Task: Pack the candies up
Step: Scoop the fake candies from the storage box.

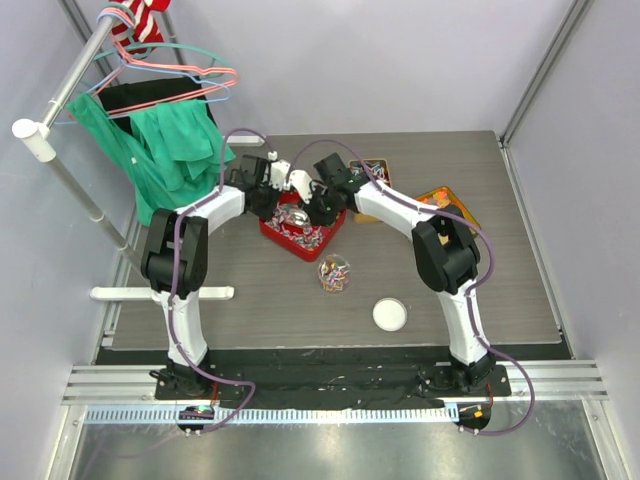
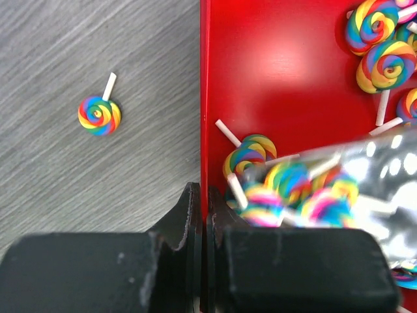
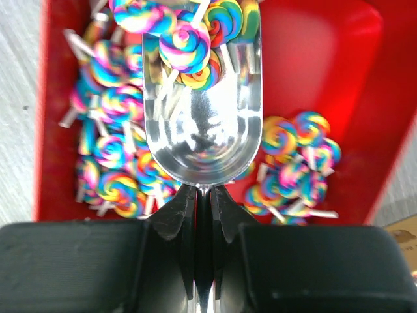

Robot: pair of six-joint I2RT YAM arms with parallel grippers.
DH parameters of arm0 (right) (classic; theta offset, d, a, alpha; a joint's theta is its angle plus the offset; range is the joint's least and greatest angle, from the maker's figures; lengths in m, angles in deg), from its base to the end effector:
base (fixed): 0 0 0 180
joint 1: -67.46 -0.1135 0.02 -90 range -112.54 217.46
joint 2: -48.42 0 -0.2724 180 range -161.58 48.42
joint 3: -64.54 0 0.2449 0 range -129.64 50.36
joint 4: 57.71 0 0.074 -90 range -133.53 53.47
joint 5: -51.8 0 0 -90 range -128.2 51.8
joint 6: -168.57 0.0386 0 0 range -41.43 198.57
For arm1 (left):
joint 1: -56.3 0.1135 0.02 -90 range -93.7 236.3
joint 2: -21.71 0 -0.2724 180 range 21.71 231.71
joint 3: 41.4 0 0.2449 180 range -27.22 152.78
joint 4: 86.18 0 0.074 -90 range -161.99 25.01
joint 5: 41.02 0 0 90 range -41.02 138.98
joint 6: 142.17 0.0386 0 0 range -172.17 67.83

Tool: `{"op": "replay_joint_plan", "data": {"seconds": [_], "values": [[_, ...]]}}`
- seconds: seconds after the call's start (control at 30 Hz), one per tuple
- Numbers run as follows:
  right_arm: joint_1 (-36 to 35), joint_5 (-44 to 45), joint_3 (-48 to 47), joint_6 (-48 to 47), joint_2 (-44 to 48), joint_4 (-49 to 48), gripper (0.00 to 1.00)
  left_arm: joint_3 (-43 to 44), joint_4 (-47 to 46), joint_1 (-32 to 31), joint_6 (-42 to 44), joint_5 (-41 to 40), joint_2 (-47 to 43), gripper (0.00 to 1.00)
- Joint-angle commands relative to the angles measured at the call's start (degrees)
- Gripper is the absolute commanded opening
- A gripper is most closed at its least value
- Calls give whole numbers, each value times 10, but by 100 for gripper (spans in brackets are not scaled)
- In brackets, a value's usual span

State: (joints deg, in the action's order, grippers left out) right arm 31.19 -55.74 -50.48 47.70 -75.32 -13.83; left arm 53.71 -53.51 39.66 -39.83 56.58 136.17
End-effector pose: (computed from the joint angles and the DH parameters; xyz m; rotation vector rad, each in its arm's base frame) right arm 0.3807 0.2937 0.2149 -1.4751 1.9891 0.4205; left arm 0.4133 -0.1289 0.1918 0.6747 2.3843 -0.1964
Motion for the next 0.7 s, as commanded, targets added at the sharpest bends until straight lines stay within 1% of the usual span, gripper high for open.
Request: {"op": "replay_joint_plan", "data": {"seconds": [0.0, 0.1, 0.43, 0.67], "values": [[16, -36, -10, 9, 48, -57, 1, 1, -31, 6, -21, 27, -34, 0], [20, -29, 5, -1, 54, -60, 1, 1, -34, 6, -24, 27, -30, 0], [45, -53, 39, 1, 73, -66, 1, 3, -40, 11, -35, 10, -25, 0], [60, -55, 68, -7, 99, -68, 1, 13, -49, 27, -65, 7, -20, 0]]}}
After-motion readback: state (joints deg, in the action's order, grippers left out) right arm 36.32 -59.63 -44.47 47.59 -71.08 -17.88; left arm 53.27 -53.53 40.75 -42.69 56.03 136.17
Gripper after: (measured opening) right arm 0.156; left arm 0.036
